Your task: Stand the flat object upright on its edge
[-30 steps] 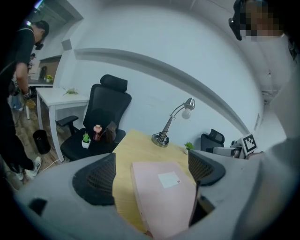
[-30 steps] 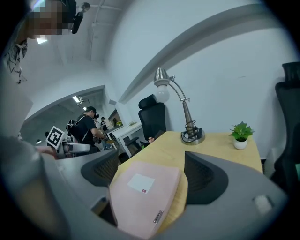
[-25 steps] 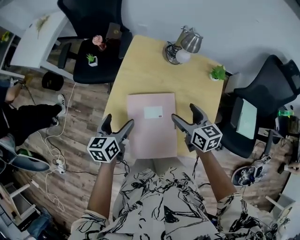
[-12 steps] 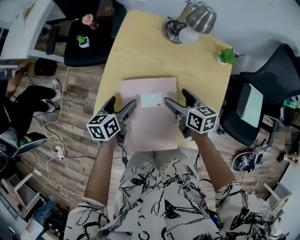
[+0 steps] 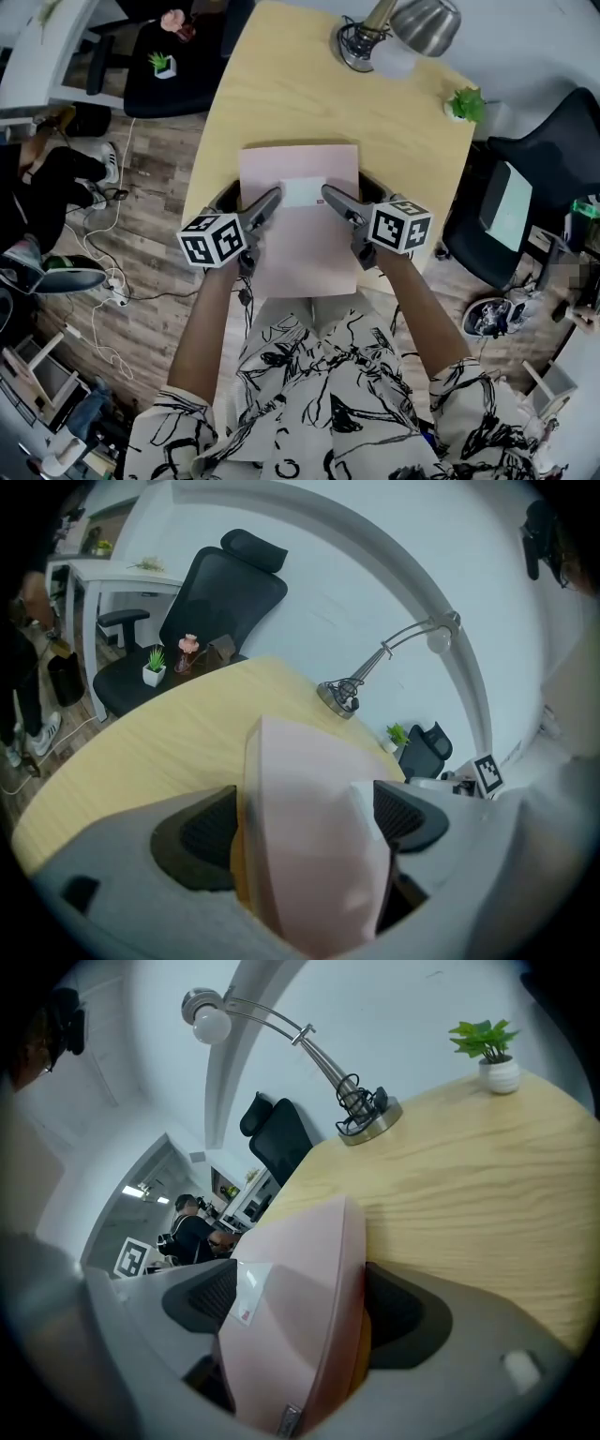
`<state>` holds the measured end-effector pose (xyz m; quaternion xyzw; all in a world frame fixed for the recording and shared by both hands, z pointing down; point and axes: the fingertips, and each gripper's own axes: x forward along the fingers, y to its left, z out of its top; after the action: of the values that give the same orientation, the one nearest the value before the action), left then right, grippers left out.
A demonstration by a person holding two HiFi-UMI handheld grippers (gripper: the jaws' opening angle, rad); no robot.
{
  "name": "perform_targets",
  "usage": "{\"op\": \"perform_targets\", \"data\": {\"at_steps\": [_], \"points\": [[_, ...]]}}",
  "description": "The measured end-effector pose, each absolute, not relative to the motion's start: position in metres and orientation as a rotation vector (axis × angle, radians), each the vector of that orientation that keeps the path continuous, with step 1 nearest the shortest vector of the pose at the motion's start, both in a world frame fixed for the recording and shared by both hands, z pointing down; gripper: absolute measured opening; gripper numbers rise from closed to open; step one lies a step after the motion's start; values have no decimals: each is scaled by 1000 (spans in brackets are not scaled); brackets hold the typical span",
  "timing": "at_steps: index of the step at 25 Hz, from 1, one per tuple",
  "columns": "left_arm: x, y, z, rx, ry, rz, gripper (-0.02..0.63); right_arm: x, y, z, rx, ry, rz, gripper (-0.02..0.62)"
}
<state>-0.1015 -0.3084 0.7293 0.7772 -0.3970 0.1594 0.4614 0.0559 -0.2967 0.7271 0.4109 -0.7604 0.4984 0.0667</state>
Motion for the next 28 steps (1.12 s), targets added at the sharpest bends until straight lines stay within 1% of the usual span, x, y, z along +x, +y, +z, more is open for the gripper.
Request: {"op": "perform_targets", "data": {"at_steps": [1,3,4,8,9,10,11,18,28], "points": [[-100,-307,730,1910,-978,390,449,57,-295,729,1245,-2290,1524,434],[-100,-306,731,1905,-991,386,444,57,-295,730,1257,-2289,1536,410],[-101,-307,731,1900,-999,377,438,57,-295,730,1260,-2289,1537,410],[-107,-311,732,1873,-1024,349,397,57,-299,731,1272,-2268,1568,392],[-109,-312,733,1869,-1034,357,379,59,-300,733,1287,-2247,1576,365],[-111,-312,735,1865,-1047,369,365,61,-301,736,1306,-2220,1579,311],[-111,-312,736,1863,-1058,381,359,63,-301,738,1323,-2198,1578,290],[-109,-314,722,1881,-1080,403,353,66,-305,723,1381,-2207,1557,281],[-108,-335,631,2062,-1180,314,353,66,-329,629,1434,-2431,1302,276]]}}
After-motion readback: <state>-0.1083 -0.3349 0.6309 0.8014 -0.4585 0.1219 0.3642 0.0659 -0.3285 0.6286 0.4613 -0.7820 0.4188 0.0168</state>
